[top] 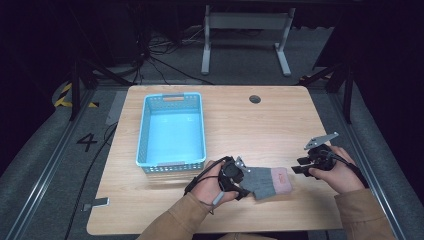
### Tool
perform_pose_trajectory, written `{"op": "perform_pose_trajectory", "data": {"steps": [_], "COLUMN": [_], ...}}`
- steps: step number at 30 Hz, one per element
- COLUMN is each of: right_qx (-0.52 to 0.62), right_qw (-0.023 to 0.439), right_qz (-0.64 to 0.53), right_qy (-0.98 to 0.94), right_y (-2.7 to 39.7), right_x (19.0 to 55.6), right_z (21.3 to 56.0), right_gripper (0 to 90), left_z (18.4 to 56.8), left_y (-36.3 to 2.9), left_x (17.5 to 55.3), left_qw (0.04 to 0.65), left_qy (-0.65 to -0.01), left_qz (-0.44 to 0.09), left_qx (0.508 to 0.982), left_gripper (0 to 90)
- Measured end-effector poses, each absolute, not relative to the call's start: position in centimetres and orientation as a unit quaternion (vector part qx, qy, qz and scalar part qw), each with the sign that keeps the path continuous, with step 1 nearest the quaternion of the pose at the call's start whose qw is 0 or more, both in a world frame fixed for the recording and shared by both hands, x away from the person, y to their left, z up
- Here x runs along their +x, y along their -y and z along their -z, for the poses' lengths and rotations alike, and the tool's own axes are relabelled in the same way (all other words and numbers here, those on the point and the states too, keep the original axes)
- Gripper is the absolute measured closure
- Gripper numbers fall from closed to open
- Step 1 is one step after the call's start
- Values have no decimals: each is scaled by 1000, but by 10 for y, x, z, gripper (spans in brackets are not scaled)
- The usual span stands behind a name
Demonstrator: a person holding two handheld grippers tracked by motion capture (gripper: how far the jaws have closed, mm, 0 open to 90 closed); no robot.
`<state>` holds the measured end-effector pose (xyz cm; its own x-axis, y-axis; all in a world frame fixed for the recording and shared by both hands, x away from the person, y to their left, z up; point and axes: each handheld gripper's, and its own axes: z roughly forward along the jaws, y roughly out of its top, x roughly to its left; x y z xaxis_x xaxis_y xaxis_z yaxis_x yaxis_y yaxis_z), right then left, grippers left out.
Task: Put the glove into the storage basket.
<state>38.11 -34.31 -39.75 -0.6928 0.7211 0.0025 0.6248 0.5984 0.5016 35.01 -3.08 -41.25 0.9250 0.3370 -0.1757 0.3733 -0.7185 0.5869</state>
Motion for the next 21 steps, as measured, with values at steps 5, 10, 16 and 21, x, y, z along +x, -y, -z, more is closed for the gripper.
{"op": "perform_pose_trajectory", "data": {"steps": [5, 10, 16, 21], "right_qx": [388, 393, 396, 402], "right_qw": [101, 105, 113, 115], "right_qz": [-242, -254, -261, -263], "right_qy": [-884, -878, -873, -870], "right_y": [349, 354, 359, 364], "right_x": [382, 381, 380, 379], "right_z": [398, 394, 391, 390], "right_gripper": [556, 551, 537, 537], "left_z": [400, 395, 399, 407], "left_y": [35, 42, 51, 62], "left_x": [354, 360, 371, 378], "left_qw": [365, 375, 380, 367], "left_qy": [-196, -201, -207, -206], "left_qz": [20, 18, 20, 16], "left_qx": [910, 905, 901, 907], "left_gripper": [504, 455, 372, 321]}}
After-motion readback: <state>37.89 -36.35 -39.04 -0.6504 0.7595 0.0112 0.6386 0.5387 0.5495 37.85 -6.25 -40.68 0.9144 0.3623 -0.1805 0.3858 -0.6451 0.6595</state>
